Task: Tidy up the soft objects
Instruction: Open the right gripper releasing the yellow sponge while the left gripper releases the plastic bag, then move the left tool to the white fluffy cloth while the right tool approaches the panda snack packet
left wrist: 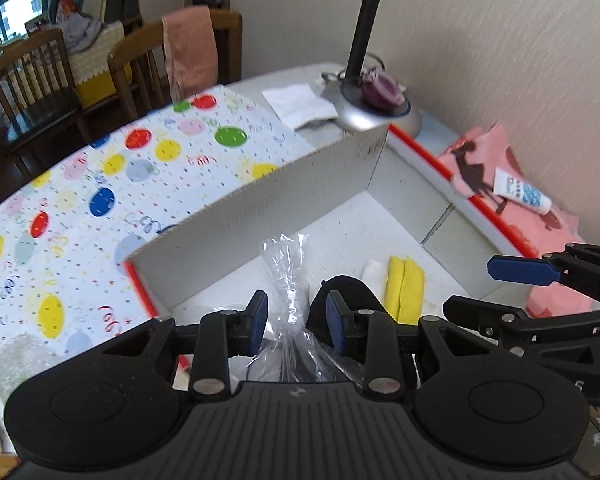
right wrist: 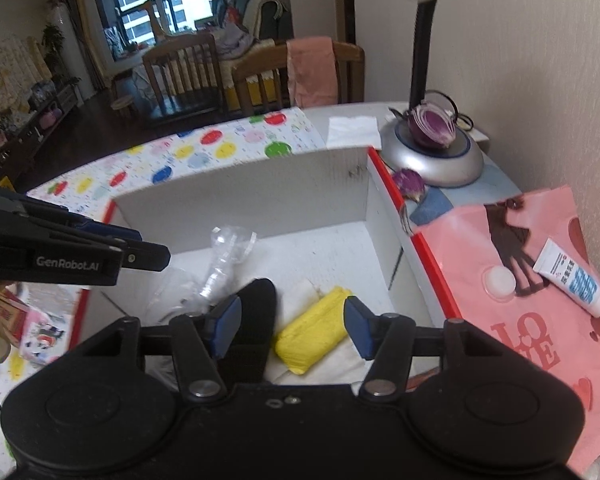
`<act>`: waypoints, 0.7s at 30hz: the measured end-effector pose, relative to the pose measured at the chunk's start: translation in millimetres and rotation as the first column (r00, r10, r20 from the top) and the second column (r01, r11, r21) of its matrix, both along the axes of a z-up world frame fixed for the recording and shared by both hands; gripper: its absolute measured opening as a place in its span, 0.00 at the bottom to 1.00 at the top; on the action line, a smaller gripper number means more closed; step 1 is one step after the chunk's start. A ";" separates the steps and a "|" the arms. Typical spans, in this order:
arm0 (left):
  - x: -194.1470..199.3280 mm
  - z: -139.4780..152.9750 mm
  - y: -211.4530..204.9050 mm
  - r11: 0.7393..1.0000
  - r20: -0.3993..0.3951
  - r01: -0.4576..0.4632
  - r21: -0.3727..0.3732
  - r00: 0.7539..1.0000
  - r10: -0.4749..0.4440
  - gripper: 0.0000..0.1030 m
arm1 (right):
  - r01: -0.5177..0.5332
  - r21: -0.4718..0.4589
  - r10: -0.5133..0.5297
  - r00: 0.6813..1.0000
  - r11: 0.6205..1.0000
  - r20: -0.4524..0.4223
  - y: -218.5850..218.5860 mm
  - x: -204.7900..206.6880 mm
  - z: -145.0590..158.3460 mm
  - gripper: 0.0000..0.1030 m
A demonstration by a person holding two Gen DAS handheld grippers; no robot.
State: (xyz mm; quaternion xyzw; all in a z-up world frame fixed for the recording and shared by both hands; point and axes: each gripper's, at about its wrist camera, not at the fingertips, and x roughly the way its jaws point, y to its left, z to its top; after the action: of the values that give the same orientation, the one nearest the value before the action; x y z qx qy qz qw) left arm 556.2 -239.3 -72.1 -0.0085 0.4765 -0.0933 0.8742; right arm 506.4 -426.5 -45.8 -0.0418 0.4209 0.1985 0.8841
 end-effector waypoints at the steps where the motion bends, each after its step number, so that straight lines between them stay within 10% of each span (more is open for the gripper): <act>1: -5.4 4.9 2.5 1.000 0.012 0.000 -0.006 1.000 0.000 0.30 | -0.004 0.006 0.004 1.000 1.000 0.006 1.1 -3.3 3.8 0.56; 21: -136.2 75.2 58.7 0.997 0.219 -0.060 -0.058 0.973 0.072 0.30 | -0.136 0.104 0.118 0.980 0.985 0.162 48.8 -88.0 69.2 0.67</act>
State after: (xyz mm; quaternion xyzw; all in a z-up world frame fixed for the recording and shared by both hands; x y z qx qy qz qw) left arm 420.0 -180.5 3.2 -0.0361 0.3732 -0.0766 0.9239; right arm 418.4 -377.8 23.4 -0.0333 0.3351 0.2745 0.9007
